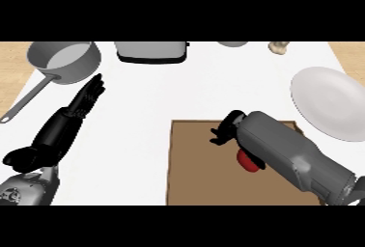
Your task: Pick the tomato from the tray and place it in the plate
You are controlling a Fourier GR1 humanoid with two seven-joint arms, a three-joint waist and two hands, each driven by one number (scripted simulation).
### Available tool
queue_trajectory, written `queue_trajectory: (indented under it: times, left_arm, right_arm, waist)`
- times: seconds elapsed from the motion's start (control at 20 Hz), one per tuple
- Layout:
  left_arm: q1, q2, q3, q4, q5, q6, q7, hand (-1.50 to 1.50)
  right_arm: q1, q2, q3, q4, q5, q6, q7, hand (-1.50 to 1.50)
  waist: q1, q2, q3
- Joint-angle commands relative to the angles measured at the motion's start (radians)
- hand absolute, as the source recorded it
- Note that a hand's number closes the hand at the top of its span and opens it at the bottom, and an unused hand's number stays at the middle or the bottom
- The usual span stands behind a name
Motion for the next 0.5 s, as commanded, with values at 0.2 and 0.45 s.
queue_trajectory:
  times: [0.2, 0.45]
  left_arm:
    - [0.009, 0.008, 0.020, 0.014, 0.012, -0.029, -0.021, 0.00]
    - [0.029, 0.014, 0.050, 0.003, 0.013, -0.006, 0.004, 0.00]
  right_arm:
    - [0.093, -0.060, 0.106, -0.079, 0.032, 0.004, -0.176, 1.50]
    - [0.132, -0.012, -0.149, 0.007, 0.026, -0.357, 0.200, 1.50]
  waist:
    - [-0.002, 0.035, 0.007]
    - [-0.052, 0.013, 0.007]
